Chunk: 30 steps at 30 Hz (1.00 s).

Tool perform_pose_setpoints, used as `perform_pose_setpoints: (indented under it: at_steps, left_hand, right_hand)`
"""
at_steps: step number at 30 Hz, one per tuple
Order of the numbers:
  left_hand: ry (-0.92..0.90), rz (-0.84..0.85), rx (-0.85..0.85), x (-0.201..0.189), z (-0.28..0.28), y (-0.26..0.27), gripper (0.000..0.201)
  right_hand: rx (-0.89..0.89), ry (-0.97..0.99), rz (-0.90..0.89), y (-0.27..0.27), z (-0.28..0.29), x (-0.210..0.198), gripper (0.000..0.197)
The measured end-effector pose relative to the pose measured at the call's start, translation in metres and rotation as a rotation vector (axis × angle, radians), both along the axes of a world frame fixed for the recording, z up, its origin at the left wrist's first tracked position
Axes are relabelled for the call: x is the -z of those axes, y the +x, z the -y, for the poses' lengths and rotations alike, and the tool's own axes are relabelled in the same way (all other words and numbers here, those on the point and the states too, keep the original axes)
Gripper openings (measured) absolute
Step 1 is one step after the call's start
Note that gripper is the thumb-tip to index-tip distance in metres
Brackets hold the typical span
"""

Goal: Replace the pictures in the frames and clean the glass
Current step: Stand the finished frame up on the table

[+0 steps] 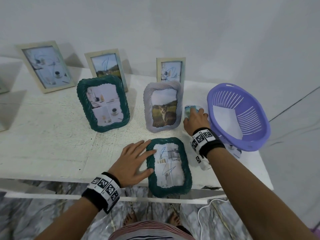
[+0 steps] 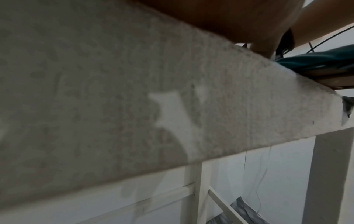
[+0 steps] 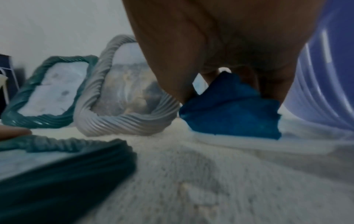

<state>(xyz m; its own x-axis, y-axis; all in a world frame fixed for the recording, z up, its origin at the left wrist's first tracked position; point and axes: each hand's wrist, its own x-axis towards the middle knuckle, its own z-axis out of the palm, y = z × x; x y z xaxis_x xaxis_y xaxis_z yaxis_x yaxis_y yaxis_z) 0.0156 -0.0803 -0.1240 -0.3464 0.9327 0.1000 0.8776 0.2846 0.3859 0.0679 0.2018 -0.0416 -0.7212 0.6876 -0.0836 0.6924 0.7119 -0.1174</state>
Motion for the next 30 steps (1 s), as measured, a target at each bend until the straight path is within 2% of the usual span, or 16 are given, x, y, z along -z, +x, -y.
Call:
perform_pose_setpoints:
  at_steps: [3, 8, 11, 14, 17, 20, 23, 26, 30]
  left_hand:
    - [0.002, -0.009, -0.004, 0.002, 0.0, 0.0, 0.062]
    - [0.005, -0.04, -0.014, 0.001, -0.001, 0.002, 0.063]
    - [-0.003, -0.052, -0.012, 0.003, -0.001, 0.001, 0.064]
    - [-0.015, -0.052, -0.005, 0.004, -0.001, 0.0, 0.064]
    - [-0.019, -0.059, -0.002, 0.003, -0.001, 0.0, 0.065]
    - [-0.015, -0.055, -0.002, 0.002, -0.001, 0.0, 0.065]
    - [-0.021, -0.062, -0.005, 0.001, -0.003, 0.0, 0.065]
    - [-0.018, -0.065, -0.013, 0.0, -0.004, 0.001, 0.065]
    - [-0.036, -0.074, -0.029, -0.002, -0.005, 0.002, 0.067]
  right_hand:
    - [0.019, -0.027, 0.018, -0.005, -0.002, 0.004, 0.037]
    - [0.038, -0.098, -0.097, -0.004, 0.002, 0.002, 0.037]
    - [0.024, -0.127, -0.154, 0.012, 0.013, -0.003, 0.033]
    - [0.0, -0.127, -0.199, 0.04, 0.033, -0.007, 0.038]
    - [-0.06, -0.16, -0.264, 0.065, 0.056, -0.01, 0.04]
    - [-0.202, -0.216, -0.31, 0.079, 0.077, -0.008, 0.037]
    - [-0.307, -0.217, -0.243, 0.078, 0.092, 0.003, 0.037]
    - [-0.313, -0.199, -0.109, 0.071, 0.1, 0.016, 0.033]
    - [-0.329, -0.196, -0.052, 0.067, 0.101, 0.021, 0.029]
